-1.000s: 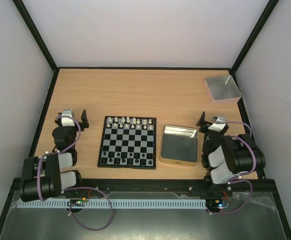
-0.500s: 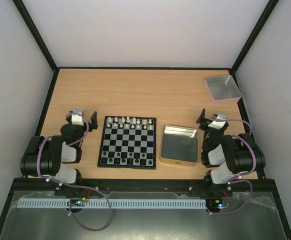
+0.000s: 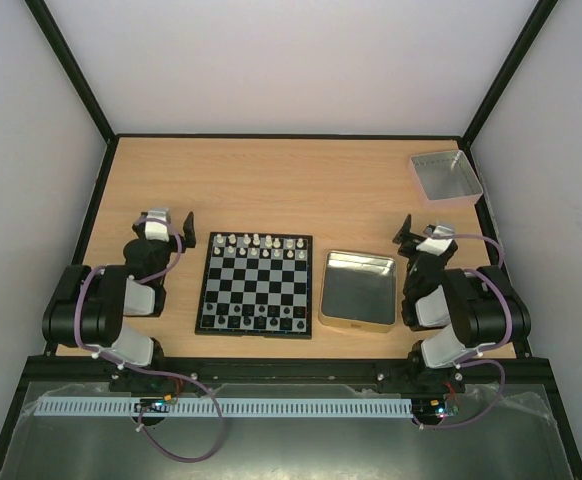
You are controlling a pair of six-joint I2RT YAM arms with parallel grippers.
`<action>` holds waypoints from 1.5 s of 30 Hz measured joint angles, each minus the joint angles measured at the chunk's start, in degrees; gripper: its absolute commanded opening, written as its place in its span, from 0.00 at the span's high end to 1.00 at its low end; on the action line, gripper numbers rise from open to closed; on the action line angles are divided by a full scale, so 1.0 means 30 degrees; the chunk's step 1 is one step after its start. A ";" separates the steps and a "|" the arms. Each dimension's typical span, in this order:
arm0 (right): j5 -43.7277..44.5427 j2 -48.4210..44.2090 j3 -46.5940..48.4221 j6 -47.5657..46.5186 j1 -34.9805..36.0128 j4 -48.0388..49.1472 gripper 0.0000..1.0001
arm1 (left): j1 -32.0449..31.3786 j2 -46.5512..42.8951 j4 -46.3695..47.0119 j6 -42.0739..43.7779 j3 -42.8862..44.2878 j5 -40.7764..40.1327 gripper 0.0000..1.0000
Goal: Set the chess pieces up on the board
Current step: Reset both arms
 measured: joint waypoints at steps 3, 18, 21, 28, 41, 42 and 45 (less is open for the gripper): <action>0.0517 0.0000 0.0648 0.0204 0.0000 -0.0765 0.03 | -0.0007 0.0007 -0.0160 0.0044 0.0044 0.0007 0.00; 0.1916 0.0000 0.1931 0.0714 0.0000 -0.3082 0.03 | 0.0058 0.0095 -0.1064 0.0051 0.0350 0.0219 0.00; 0.1931 0.0000 0.1931 0.0707 0.0000 -0.3155 0.03 | 0.0058 0.0095 -0.1064 0.0051 0.0350 0.0233 0.00; 0.1931 0.0000 0.1931 0.0714 0.0000 -0.3169 0.03 | 0.0058 0.0102 -0.1064 0.0044 0.0350 0.0262 0.00; 0.1938 0.0000 0.1931 0.0714 0.0000 -0.3177 0.03 | 0.0058 0.0102 -0.1078 0.0007 0.0401 0.0291 0.00; 0.1938 0.0000 0.1931 0.0707 0.0000 -0.3177 0.03 | 0.0058 0.0102 -0.1078 0.0000 0.0415 0.0291 0.00; 0.1938 0.0000 0.1931 0.0707 0.0000 -0.3177 0.03 | 0.0058 0.0102 -0.1086 0.0000 0.0423 0.0291 0.00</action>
